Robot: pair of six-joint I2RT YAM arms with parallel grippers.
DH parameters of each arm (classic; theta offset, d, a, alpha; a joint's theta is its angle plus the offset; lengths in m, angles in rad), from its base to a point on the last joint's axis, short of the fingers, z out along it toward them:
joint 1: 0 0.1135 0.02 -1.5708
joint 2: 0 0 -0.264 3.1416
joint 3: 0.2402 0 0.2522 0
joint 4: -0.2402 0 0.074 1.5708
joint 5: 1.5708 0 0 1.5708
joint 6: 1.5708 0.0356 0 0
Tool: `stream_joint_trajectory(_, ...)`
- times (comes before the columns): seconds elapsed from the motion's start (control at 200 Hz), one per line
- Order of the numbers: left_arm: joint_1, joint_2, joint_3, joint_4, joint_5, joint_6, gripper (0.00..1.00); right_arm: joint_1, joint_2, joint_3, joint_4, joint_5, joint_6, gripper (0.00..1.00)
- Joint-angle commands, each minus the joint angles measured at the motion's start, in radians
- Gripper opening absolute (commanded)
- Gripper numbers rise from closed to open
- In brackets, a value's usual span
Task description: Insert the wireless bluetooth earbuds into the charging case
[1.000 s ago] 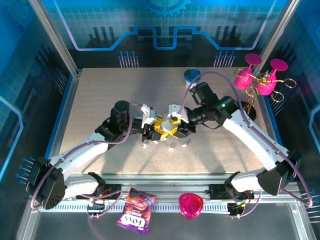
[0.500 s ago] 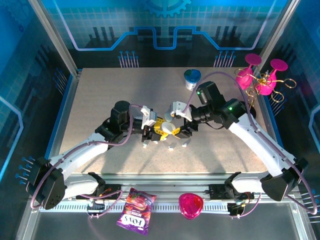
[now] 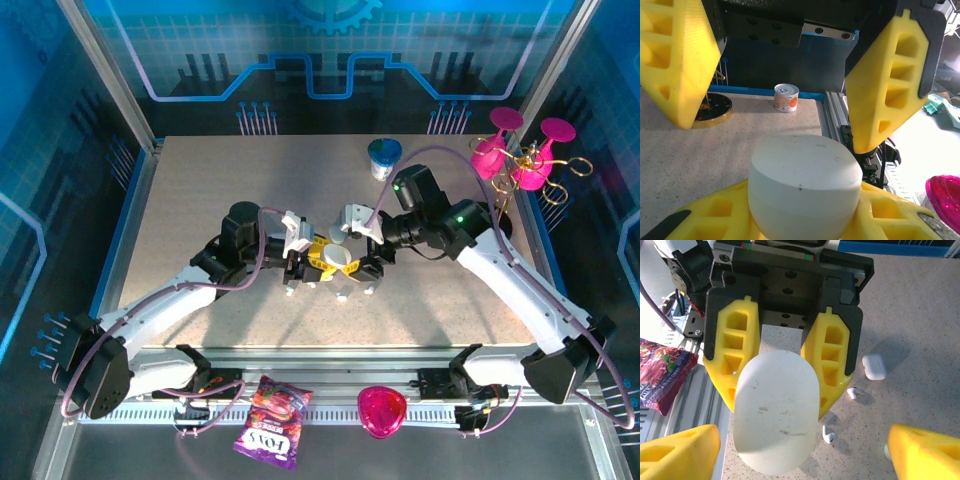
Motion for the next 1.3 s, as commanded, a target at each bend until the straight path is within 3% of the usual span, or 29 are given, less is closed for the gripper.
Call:
stream_joint_trajectory(0.0, -0.009, -0.005, -0.004, 0.030, 0.021, -0.008, 0.30, 0.009, 0.014, -0.005, 0.025, 0.037, 0.025, 0.87)
stream_joint_trajectory(0.275, -0.009, -0.019, -0.014, 0.008, 0.040, 0.027, 0.30, -0.002, 0.011, 0.009, 0.074, 0.123, 0.087, 0.85)
stream_joint_trajectory(0.795, -0.008, -0.013, -0.014, 0.007, 0.044, 0.042, 0.31, -0.049, -0.034, -0.001, 0.104, 0.141, 0.124, 0.85)
stream_joint_trajectory(0.871, -0.009, -0.010, -0.018, 0.025, 0.041, 0.037, 0.31, -0.050, -0.046, -0.009, 0.116, 0.126, 0.130, 0.87)
stream_joint_trajectory(0.996, -0.009, -0.005, -0.020, 0.040, 0.043, 0.032, 0.31, -0.058, -0.064, -0.021, 0.145, 0.154, 0.163, 1.00)
stream_joint_trajectory(1.216, -0.006, 0.005, -0.021, 0.063, 0.036, 0.020, 0.31, -0.073, -0.094, -0.029, 0.147, 0.126, 0.194, 1.00)
stream_joint_trajectory(1.296, -0.006, 0.013, -0.027, 0.093, 0.022, 0.011, 0.31, -0.078, -0.115, -0.046, 0.173, 0.113, 0.288, 1.00)
